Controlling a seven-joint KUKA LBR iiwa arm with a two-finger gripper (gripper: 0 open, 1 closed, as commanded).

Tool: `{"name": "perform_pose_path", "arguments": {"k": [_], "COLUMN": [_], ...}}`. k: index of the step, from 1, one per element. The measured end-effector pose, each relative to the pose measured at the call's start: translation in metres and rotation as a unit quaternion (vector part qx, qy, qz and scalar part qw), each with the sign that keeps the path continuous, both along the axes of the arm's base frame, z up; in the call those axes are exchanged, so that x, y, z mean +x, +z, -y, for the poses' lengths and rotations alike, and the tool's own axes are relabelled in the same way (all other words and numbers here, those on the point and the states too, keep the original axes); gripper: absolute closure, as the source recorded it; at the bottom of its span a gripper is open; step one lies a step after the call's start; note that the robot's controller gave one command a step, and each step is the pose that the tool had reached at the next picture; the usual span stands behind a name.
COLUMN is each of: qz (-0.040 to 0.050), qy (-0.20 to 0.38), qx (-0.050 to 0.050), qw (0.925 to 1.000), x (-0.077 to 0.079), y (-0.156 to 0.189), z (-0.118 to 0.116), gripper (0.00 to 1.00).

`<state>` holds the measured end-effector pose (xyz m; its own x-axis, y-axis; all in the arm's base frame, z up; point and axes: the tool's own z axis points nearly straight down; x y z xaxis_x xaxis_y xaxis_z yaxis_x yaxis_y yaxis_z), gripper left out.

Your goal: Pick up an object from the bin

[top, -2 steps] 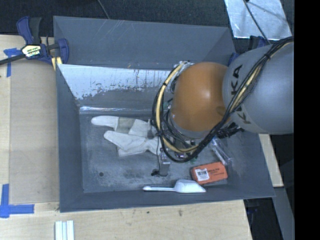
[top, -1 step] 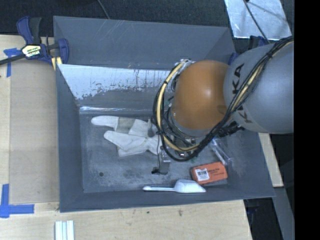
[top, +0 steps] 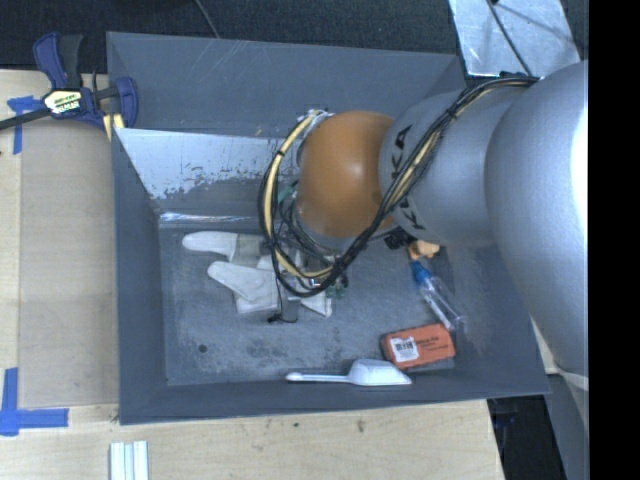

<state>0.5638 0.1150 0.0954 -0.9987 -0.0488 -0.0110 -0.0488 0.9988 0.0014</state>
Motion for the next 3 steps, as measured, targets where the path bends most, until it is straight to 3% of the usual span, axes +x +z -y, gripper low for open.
{"name": "perform_pose_path", "arguments": {"k": [1, 2, 3], "qz": [-0.0067, -0.0034, -0.0037], "qy": [-0.012, 0.085, 0.075], "qx": [-0.001, -0.001, -0.001], "qw": [0.9999, 0.9964, 0.9972], "x": [0.005, -0.002, 0.008], "y": [0.009, 0.02, -0.025], "z": [-0.004, -0.023, -0.019], "gripper": [0.0, 0.0, 0.0]}}
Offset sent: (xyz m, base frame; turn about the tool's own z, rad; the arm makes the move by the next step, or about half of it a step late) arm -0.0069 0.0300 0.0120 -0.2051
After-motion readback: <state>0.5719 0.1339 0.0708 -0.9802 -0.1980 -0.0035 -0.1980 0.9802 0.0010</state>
